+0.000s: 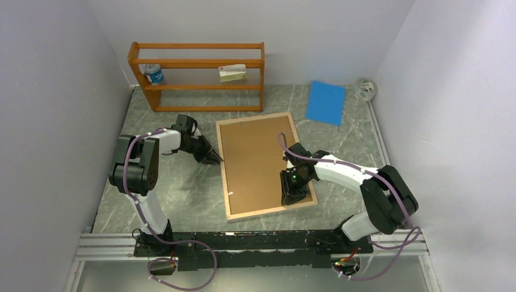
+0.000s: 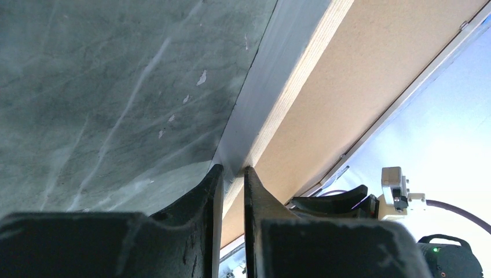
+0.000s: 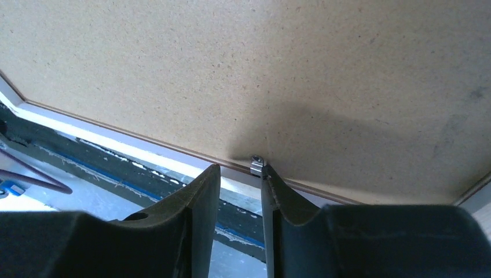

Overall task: Put the photo into the frame
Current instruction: Install the photo frame at the center of the board.

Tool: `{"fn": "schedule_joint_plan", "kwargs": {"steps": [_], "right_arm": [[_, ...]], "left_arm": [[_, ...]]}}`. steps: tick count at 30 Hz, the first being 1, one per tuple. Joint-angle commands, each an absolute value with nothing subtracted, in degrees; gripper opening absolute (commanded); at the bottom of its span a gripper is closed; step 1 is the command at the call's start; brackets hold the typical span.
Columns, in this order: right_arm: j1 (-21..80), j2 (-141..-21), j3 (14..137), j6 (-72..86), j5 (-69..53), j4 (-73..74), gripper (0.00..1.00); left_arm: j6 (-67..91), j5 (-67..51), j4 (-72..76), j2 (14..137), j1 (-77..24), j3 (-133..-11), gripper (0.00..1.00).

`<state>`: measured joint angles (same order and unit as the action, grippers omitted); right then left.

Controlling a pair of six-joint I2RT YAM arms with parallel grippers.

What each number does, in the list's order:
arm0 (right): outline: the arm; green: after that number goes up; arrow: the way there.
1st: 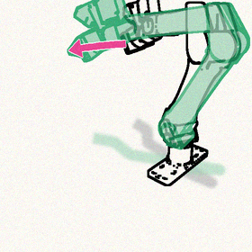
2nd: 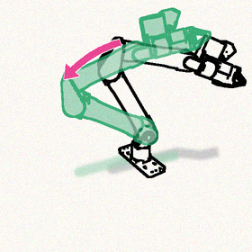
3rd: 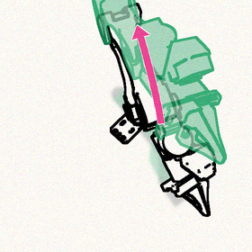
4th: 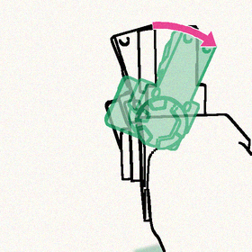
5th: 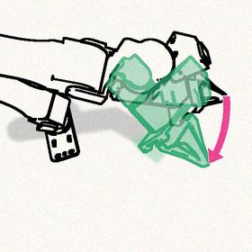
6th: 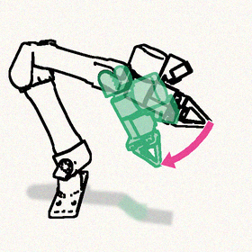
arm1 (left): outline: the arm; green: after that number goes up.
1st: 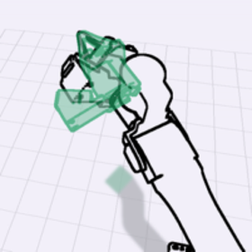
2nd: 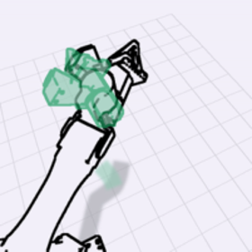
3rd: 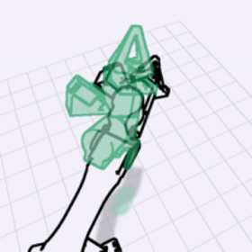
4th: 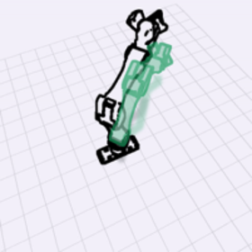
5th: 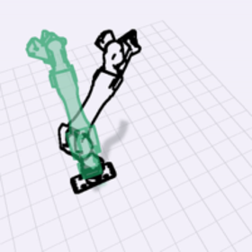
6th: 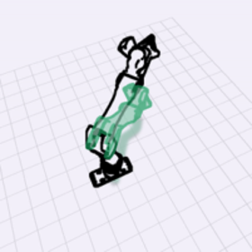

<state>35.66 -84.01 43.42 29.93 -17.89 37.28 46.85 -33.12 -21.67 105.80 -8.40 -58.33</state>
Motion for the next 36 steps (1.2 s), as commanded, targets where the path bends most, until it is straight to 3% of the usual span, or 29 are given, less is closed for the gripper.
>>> {"fn": "schedule_joint_plan", "kwargs": {"steps": [1,9,15,22,28,32,36], "right_arm": [[36.08,-85.74,43.51,30.0,-23.74,40.09,0.36],[35.3,-81.68,46.33,32.94,-14.07,41.64,0.38],[31.73,-73.66,50.79,34.78,-3.82,42.61,0.47],[25.34,-75.22,52.78,37.72,8.56,44.28,0.59],[22.14,-79.49,52.76,39.56,9.82,41.55,0.64],[20.91,-81.65,52.2,38.71,7.34,39.12,0.63],[20.19,-83.39,51.38,36.67,5.45,37.24,0.53]], "left_arm": [[47.89,-25.55,-22.16,109.38,-10.1,-55.7,0.03],[46.89,-25.03,-22.79,108.65,-10.11,-56.32,0.03],[44.62,-25.06,-23.67,107.28,-10.11,-58.07,0.03],[42.1,-26.44,-25.12,106.01,-10.11,-59.68,0.27],[41.02,-27.84,-25.34,105.54,-10.11,-59.83,0.38],[40.48,-29.21,-24.69,104.9,-10.11,-59.94,0.39],[40.08,-30.42,-24.17,104.78,-10.1,-59.87,0.38]]}}
